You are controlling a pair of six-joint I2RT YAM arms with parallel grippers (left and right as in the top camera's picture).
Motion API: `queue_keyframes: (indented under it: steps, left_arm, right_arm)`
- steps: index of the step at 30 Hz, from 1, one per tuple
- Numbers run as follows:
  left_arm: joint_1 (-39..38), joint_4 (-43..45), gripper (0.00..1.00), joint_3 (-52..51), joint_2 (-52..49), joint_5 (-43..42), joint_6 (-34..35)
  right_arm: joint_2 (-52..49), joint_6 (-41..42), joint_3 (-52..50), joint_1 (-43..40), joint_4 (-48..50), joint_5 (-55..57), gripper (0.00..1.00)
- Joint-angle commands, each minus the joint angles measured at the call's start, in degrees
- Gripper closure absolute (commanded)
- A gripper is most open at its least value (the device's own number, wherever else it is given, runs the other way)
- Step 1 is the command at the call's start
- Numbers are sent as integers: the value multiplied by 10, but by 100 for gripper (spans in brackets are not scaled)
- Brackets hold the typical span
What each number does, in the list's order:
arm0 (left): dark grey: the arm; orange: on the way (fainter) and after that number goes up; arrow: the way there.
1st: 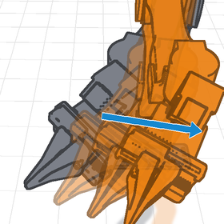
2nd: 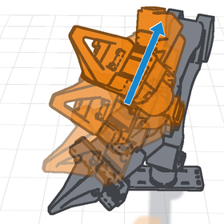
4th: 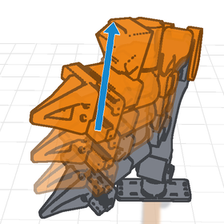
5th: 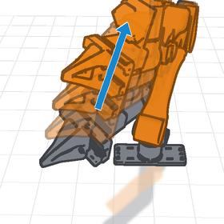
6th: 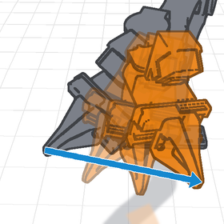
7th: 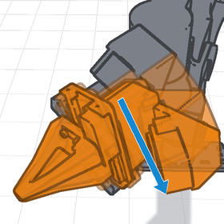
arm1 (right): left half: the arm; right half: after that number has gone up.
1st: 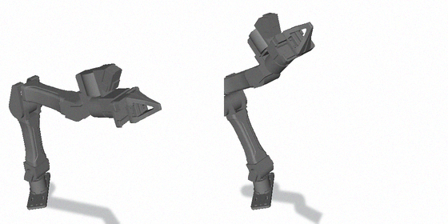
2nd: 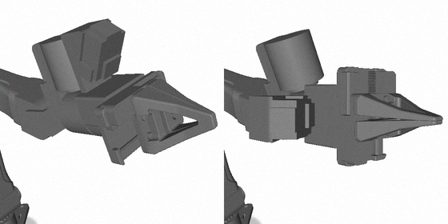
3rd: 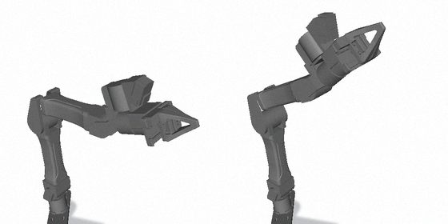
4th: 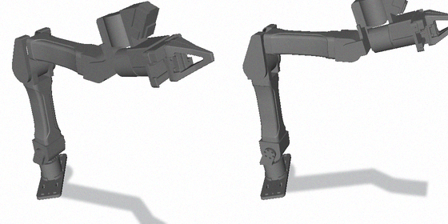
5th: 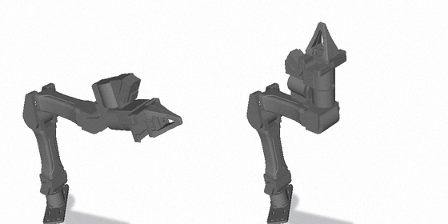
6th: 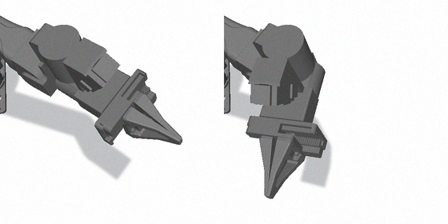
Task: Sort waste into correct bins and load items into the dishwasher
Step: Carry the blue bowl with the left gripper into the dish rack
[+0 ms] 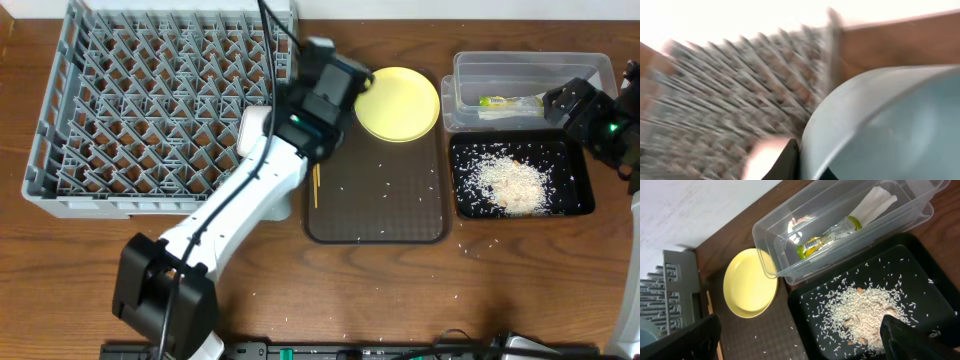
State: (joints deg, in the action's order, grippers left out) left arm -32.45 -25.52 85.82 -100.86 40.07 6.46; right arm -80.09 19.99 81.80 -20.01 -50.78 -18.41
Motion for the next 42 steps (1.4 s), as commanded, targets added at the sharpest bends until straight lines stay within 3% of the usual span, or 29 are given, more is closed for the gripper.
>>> queue_keyframes:
  steps: [1,8,15,23,32,42]
  left_arm:
    - [14,37,93,14,-6,116,-171]
    - [38,159,93,63,-6,163,-323]
    - [101,236,92,84,-13,101,-367]
    - [149,308,93,84,-99,100,-396]
    - [166,529,93,84,-250,146,-505]
    - [176,580,92,84,-317,144,-510]
  right_arm:
    - [-2,3,10,-1,0,0,1]
    - [-2,3,10,-1,0,0,1]
    - [-2,3,10,-1,0,0,1]
    - [-2,3,10,-1,0,0,1]
    - [-2,3,10,-1,0,0,1]
    - [-2,3,10,-1,0,0,1]
